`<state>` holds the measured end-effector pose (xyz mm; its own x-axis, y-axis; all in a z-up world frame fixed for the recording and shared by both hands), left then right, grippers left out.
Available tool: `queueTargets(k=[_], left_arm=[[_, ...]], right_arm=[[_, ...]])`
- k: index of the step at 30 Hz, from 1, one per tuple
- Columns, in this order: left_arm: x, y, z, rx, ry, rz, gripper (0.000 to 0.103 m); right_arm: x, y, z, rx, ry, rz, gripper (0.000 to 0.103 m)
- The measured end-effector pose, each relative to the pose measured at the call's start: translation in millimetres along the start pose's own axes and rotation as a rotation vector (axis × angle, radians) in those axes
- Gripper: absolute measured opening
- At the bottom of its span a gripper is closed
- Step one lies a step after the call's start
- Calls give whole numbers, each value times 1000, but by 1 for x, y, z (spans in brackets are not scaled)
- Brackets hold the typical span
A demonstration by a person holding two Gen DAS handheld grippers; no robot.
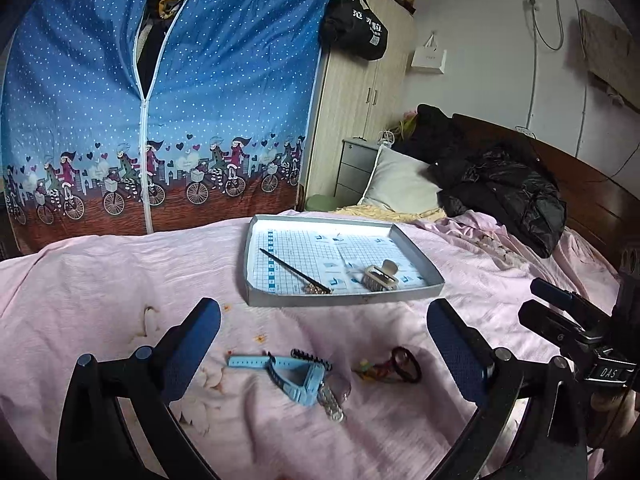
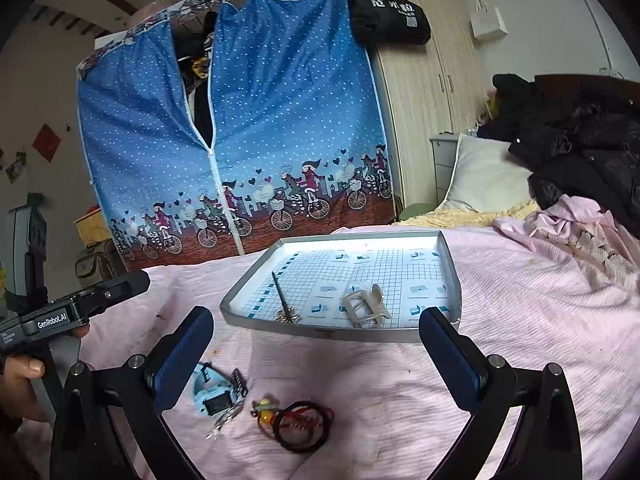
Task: Organize jewelry
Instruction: 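Grasp the blue smartwatch with the left tool while the right tool grasps the black hair tie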
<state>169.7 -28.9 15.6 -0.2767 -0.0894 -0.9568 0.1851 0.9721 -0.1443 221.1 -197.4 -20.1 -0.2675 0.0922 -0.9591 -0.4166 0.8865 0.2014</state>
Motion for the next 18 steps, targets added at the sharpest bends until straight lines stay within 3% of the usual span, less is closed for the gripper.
queueTargets(k=[8,13,18], left_arm=[[8,-4,-61,-61,-43,18,101],[36,8,-68,-76,29,-1,101],[66,17,-48,-89,137,6,101]], right_arm=[[9,46,-58,-31,-30,-52,103],[18,58,-78,-25,-33,-98,103],[43,55,-80,0,8,-95,103]])
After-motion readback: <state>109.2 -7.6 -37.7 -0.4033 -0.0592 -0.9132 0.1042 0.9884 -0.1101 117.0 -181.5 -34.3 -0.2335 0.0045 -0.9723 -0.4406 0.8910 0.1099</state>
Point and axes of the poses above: each gripper's, at about its wrist camera, not at the fingertips, and z roughly the way its jaws point, y to its left, x to its underside, the point moved 10 cm from there along z, roughly the way its jaws point, and after that the axes turned 13 degrees about -y, right-handed, at the moved point
